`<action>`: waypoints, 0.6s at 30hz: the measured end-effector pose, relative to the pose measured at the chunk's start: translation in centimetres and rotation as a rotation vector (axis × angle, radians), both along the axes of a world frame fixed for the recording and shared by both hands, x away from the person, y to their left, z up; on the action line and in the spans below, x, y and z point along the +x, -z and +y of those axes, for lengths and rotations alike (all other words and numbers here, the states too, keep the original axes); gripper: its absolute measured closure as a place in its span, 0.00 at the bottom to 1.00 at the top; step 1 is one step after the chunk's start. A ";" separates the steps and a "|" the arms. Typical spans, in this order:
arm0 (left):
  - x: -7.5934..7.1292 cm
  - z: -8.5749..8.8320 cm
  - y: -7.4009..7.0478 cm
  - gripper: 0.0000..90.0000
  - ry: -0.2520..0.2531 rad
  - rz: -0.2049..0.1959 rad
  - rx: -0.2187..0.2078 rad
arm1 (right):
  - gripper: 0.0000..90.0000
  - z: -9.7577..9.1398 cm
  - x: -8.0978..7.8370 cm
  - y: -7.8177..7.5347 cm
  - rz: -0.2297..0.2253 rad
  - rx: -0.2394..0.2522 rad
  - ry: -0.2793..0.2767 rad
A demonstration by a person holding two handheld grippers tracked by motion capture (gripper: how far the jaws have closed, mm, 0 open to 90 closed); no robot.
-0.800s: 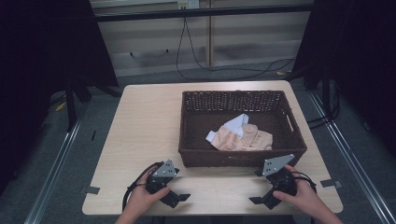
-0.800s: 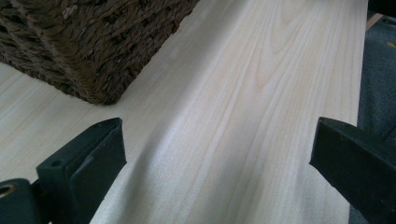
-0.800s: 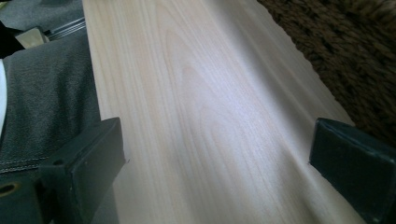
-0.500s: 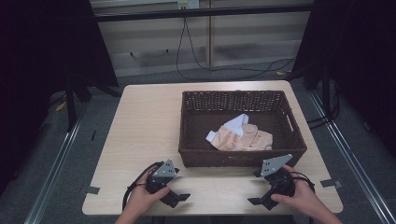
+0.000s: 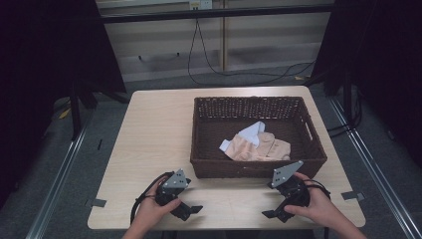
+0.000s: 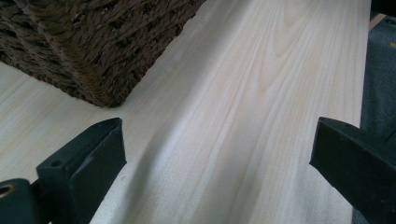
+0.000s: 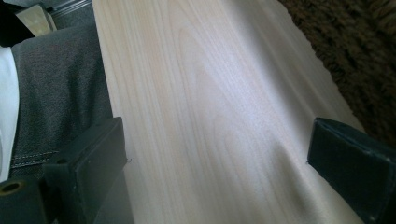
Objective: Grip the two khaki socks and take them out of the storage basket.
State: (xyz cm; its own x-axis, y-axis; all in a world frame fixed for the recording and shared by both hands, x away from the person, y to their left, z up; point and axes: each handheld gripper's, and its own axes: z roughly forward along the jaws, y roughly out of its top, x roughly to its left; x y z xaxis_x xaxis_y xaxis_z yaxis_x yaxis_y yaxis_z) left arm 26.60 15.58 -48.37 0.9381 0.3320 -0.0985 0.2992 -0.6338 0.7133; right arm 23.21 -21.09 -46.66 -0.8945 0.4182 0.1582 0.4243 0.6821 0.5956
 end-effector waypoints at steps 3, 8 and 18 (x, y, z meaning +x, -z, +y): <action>0.1 0.0 0.0 0.03 -0.003 0.001 -0.001 | 0.04 0.2 0.1 -0.4 -0.007 -0.035 -0.016; 0.0 -0.1 -0.1 0.03 0.000 0.000 -0.009 | 0.04 0.4 0.2 -1.0 -0.005 -0.072 -0.036; 0.0 0.0 -0.1 0.03 0.000 0.002 -0.008 | 0.05 0.6 1.0 -3.1 0.008 -0.131 -0.061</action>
State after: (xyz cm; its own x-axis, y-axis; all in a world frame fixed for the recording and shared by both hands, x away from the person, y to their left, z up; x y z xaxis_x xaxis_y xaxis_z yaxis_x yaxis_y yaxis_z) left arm 26.58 15.54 -48.30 0.9380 0.3310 -0.1031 0.3005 -0.6279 0.7179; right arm 24.19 -20.49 -43.60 -0.9178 0.3808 0.1127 0.3840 0.7786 0.4964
